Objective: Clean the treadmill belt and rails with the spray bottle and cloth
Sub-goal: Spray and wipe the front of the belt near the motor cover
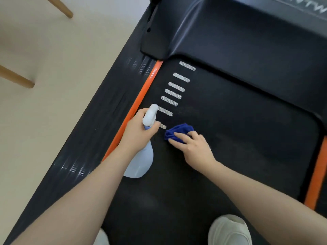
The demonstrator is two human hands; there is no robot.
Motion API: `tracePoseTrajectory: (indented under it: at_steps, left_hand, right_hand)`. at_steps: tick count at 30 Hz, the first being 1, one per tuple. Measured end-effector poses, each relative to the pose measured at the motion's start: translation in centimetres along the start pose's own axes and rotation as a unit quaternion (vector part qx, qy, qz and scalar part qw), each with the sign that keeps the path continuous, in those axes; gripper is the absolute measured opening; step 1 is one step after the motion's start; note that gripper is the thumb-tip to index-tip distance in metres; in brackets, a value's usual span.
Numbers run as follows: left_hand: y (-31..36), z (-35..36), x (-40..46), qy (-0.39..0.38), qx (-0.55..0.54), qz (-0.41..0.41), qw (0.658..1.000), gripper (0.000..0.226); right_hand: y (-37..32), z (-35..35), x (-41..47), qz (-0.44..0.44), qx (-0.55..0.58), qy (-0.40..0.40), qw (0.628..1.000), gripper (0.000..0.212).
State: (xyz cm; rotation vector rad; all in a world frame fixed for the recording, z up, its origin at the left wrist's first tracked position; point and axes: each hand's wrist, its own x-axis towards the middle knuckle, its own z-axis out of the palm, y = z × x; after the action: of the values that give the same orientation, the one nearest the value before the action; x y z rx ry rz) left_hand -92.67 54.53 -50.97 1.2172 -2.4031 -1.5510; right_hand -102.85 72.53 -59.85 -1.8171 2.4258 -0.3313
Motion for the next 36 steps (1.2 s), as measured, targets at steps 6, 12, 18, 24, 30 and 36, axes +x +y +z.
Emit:
tracePoseTrajectory:
  at_steps: [6,12,18,24,30,36]
  left_hand:
    - [0.6,1.2,-0.7,-0.023,0.024,0.038,0.999,0.032]
    - [1.0,2.0,-0.6,-0.045,0.042,0.038,0.997,0.019]
    - [1.3,2.8,-1.1,-0.097,0.097,0.068,0.988,0.026]
    - [3.5,4.9,-0.8,-0.156,0.151,0.039,0.975,0.038]
    - [6.6,8.6,-2.3,-0.229,0.157,0.053,0.959,0.025]
    - [8.2,14.2,-3.2,-0.295,0.213,0.068,0.929,0.007]
  right_hand:
    - [5.3,-1.2,3.4,0.296,0.015,0.028,0.955,0.057]
    - [1.0,0.1,-0.4,0.083,0.016,0.023,0.996,0.066]
    - [8.9,-2.5,2.2,0.327,0.014,0.03,0.944,0.06]
    - [7.1,-2.6,-1.9,0.163,0.072,-0.016,0.984,0.061]
    - [11.4,-5.8,-7.8,0.365,0.241,0.119,0.892,0.044]
    - [14.9,-9.4,-14.0,0.458,0.303,0.127,0.826,0.044]
